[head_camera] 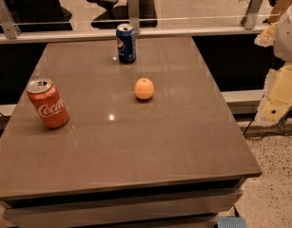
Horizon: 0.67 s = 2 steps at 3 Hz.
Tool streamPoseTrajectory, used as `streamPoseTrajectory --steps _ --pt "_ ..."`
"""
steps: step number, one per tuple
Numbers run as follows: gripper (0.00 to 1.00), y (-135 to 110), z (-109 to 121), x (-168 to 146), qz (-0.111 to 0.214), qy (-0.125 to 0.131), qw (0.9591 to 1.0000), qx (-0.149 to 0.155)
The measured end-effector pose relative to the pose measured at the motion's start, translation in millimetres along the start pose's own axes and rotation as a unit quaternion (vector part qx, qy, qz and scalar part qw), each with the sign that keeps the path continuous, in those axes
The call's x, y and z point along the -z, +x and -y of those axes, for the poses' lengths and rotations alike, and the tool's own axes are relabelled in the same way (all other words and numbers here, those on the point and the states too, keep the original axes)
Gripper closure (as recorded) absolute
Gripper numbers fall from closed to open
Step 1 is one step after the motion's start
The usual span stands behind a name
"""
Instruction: Move pepsi can near coke can
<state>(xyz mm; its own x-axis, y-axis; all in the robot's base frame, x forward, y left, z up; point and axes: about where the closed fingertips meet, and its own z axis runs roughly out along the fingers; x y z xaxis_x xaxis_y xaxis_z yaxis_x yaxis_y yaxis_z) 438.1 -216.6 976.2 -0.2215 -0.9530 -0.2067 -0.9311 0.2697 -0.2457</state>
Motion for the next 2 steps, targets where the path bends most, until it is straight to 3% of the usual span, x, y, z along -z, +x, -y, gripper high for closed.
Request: streamPoseTrajectory --steps 2 --pt "0.0 -3.4 4.9 -1.0 0.011 0.004 0.9999 0.002"
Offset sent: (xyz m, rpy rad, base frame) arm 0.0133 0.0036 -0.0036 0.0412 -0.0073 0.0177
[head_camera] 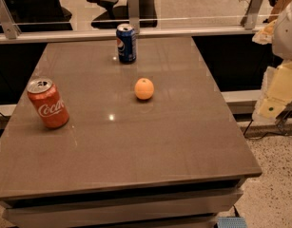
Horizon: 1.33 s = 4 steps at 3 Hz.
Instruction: Move pepsi can near coke can
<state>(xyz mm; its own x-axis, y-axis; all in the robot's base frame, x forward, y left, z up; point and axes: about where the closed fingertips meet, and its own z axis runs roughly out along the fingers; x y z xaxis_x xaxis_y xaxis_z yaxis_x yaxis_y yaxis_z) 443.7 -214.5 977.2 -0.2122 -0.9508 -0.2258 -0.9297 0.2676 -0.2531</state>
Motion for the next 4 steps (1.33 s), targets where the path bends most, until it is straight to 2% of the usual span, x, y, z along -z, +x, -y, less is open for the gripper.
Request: streamPoseTrajectory --steps 1,2,3,4 --pt "0.0 -12.7 21.9 -16.1 0.04 0.005 0.9992 0.003" --pt "0.0 -38.0 52.0 -41.4 0.095 0.013 0.9954 0.004" --pt "0.0 -65.7 76.9 -61.0 0.144 0.015 0.9895 -0.002" --pt "0.0 -97.1 98.3 -84.4 0.199 0.003 0.9798 -0.017"
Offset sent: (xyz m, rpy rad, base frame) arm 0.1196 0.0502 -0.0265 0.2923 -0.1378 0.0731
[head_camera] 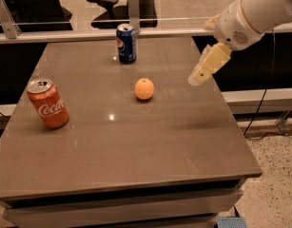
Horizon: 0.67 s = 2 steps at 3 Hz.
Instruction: Move pepsi can near coke can
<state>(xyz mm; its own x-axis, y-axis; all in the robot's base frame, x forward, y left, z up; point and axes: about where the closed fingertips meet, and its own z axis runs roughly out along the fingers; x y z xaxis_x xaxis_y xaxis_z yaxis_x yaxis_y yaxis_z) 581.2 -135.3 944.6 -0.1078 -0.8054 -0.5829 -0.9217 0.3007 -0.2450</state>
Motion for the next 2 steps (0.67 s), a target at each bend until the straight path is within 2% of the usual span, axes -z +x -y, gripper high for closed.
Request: streamPoseTrajectory --steps 1,2 --pt "0.0 -16.1 15.0 -38.6 0.057 -0.014 0.998 -0.026" --pt "0.0 -16.1 14.9 -38.7 0.057 -0.014 0.998 -0.026"
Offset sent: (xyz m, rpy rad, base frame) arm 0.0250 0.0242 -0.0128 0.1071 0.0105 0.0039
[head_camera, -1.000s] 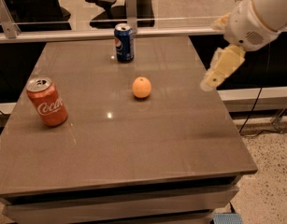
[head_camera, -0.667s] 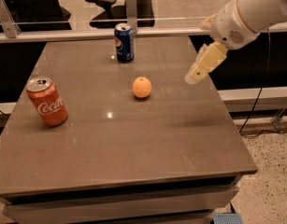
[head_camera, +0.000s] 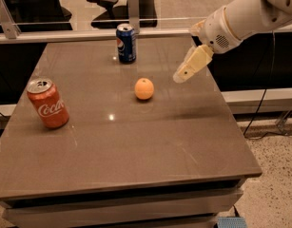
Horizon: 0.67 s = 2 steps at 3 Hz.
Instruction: Move pepsi can near coke can
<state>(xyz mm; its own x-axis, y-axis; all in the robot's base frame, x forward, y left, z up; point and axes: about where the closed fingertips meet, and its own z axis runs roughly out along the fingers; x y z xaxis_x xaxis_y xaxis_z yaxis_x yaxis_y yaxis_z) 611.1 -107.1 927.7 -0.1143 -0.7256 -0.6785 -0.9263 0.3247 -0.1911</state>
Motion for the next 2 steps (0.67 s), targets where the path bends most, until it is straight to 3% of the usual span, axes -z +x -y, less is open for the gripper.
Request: streamPoseTrajectory --steps 1,2 --pt "0.0 -1.5 1.3 -5.1 0.011 -0.003 0.9999 0.001" --pt "0.0 -20.0 12.4 -34.7 0.047 -0.005 0.9988 0.007"
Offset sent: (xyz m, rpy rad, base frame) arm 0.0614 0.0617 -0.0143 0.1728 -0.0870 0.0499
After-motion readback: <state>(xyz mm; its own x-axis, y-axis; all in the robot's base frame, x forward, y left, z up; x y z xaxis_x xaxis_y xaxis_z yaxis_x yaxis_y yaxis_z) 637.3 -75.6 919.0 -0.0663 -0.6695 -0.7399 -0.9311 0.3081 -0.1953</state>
